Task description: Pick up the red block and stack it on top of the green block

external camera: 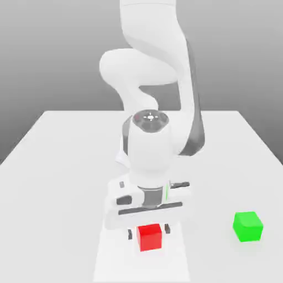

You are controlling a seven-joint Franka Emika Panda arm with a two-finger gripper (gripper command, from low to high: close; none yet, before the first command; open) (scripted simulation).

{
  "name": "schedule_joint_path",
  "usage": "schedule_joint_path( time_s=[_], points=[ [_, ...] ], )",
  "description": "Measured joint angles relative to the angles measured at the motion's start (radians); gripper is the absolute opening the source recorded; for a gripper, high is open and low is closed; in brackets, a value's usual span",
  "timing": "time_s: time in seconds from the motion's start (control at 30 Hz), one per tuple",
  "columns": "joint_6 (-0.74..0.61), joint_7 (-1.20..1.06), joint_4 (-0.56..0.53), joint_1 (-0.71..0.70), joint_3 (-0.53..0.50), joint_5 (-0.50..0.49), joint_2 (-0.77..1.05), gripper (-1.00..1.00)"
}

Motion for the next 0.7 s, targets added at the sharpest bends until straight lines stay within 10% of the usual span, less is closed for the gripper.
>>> schedule_joint_path(
  time_s=[0.33,0.7],
  points=[
    [-0.168,0.009,-0.028,0.0,0.001,-0.01,-0.196,-1.0],
    [-0.314,0.422,0.111,0.401,0.189,-0.033,-0.203,-1.0]
  ],
)
